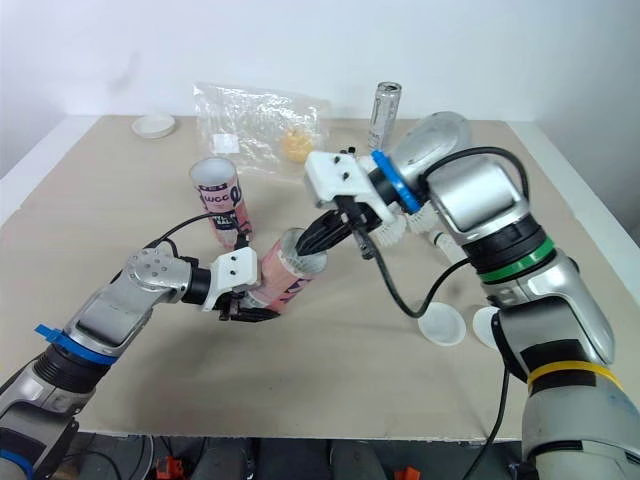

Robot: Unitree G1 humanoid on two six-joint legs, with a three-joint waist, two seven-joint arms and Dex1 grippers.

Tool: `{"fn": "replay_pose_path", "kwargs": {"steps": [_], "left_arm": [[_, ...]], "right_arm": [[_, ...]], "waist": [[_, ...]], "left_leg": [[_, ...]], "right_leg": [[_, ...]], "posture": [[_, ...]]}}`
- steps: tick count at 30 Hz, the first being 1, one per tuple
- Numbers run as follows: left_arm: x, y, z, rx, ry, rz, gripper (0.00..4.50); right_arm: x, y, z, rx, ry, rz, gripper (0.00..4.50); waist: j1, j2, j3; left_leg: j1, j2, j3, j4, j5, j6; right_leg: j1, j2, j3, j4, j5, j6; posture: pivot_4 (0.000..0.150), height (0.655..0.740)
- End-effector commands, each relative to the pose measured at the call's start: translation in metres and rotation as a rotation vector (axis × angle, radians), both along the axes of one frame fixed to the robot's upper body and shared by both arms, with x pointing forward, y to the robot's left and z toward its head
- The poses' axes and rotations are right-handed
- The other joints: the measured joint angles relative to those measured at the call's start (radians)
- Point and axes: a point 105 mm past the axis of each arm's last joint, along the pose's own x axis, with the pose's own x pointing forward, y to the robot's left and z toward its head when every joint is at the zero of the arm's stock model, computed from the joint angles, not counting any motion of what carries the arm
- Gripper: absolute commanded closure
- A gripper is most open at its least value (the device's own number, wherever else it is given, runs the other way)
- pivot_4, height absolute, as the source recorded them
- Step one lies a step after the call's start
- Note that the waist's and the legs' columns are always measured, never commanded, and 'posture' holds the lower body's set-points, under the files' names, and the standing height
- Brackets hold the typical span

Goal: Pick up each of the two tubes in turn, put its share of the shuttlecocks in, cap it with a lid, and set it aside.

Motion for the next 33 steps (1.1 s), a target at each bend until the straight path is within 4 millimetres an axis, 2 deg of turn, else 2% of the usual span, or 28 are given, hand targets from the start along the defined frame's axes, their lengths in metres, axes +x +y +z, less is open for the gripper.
{"fn": "replay_pose_path", "kwargs": {"steps": [1, 5, 9, 13, 20, 23, 24, 26, 29, 30, 31, 33], "left_arm": [[0.000, 0.005, -0.010, 0.026, 0.024, 0.016, 1.75], [0.000, 0.005, -0.011, 0.013, 0.021, 0.022, 1.75], [0.005, -0.009, -0.001, -0.197, 0.007, 0.055, 1.75], [0.005, -0.015, 0.002, -0.336, -0.011, 0.074, 1.75], [-0.007, -0.025, -0.002, -0.508, -0.123, 0.032, 1.75], [-0.014, -0.034, -0.014, -0.518, -0.139, -0.003, 1.75], [-0.016, -0.037, -0.018, -0.505, -0.147, -0.016, 1.75], [-0.017, -0.039, -0.021, -0.502, -0.153, -0.027, 1.75], [-0.017, -0.044, -0.020, -0.526, -0.160, -0.028, 1.75], [-0.017, -0.045, -0.020, -0.529, -0.162, -0.028, 1.75], [-0.017, -0.046, -0.019, -0.530, -0.168, -0.031, 1.75], [-0.018, -0.047, -0.019, -0.539, -0.172, -0.031, 1.75]], "right_arm": [[-0.010, -0.014, 0.019, 0.075, 0.024, -0.010, 4.42], [-0.011, -0.029, 0.022, 0.132, 0.071, -0.096, 4.42], [-0.007, -0.054, 0.018, 0.249, 0.099, -0.266, 4.42], [-0.009, -0.062, 0.010, 0.351, 0.085, -0.343, 4.42], [-0.019, -0.091, -0.022, 0.346, 0.185, -0.505, 4.42], [-0.022, -0.114, -0.046, 0.247, 0.258, -0.597, 4.42], [-0.023, -0.121, -0.053, 0.210, 0.277, -0.622, 4.18], [-0.025, -0.131, -0.063, 0.142, 0.290, -0.657, 3.43], [-0.030, -0.156, -0.089, -0.077, 0.273, -0.706, 2.09], [-0.030, -0.160, -0.093, -0.101, 0.280, -0.723, 1.42], [-0.030, -0.161, -0.093, -0.106, 0.279, -0.727, 1.10], [-0.025, -0.165, -0.095, -0.128, 0.253, -0.741, 0.11]], "waist": [[0.001, 0.000, 0.000], [0.000, 0.000, 0.000], [0.004, 0.000, 0.000], [0.003, -0.002, 0.001], [0.003, -0.001, 0.001], [0.003, -0.002, 0.001], [0.003, -0.002, 0.001], [0.003, -0.002, 0.002], [0.002, -0.002, 0.002], [0.002, -0.002, 0.002], [-0.002, -0.001, 0.001], [-0.003, -0.001, 0.001]], "left_leg": [[0.000, 0.000, 0.000, 0.000, 0.000, 0.000], [-0.001, 0.000, 0.000, 0.000, 0.000, 0.000], [0.000, 0.000, 0.000, 0.000, 0.000, 0.000], [-0.004, -0.001, 0.000, 0.001, 0.000, 0.000], [-0.004, -0.001, 0.000, 0.000, -0.001, 0.000], [-0.004, -0.001, 0.000, 0.001, 0.000, 0.000], [-0.004, -0.001, 0.001, 0.001, 0.000, 0.000], [-0.004, -0.001, 0.001, 0.001, 0.000, 0.000], [-0.004, -0.001, 0.002, 0.002, 0.000, 0.000], [-0.004, -0.001, 0.003, 0.002, 0.000, 0.000], [-0.004, -0.001, 0.003, 0.002, 0.000, 0.000], [-0.003, -0.001, 0.004, 0.001, 0.000, 0.000]], "right_leg": [[0.000, 0.000, 0.000, 0.000, 0.000, 0.000], [0.000, 0.000, 0.000, 0.000, 0.000, 0.001], [0.000, 0.000, 0.000, 0.000, 0.000, 0.000], [-0.002, -0.001, 0.000, -0.001, 0.002, 0.005], [-0.002, -0.001, 0.000, -0.001, 0.001, 0.004], [-0.001, -0.001, 0.000, -0.002, 0.002, 0.005], [-0.001, -0.001, 0.000, -0.002, 0.002, 0.005], [-0.001, -0.001, 0.001, -0.003, 0.001, 0.004], [-0.002, -0.002, 0.002, -0.003, 0.001, 0.003], [-0.002, -0.002, 0.002, -0.004, 0.001, 0.003], [-0.002, -0.002, 0.002, -0.004, 0.001, 0.003], [-0.002, -0.001, 0.003, -0.004, 0.002, 0.003]], "posture": [[0.150, 0.7400], [0.150, 0.7400], [0.150, 0.7400], [0.150, 0.7400], [0.150, 0.7400], [0.150, 0.7400], [0.150, 0.7400], [0.150, 0.7400], [0.150, 0.7400], [0.150, 0.7400], [0.150, 0.7400], [0.150, 0.7400]]}}
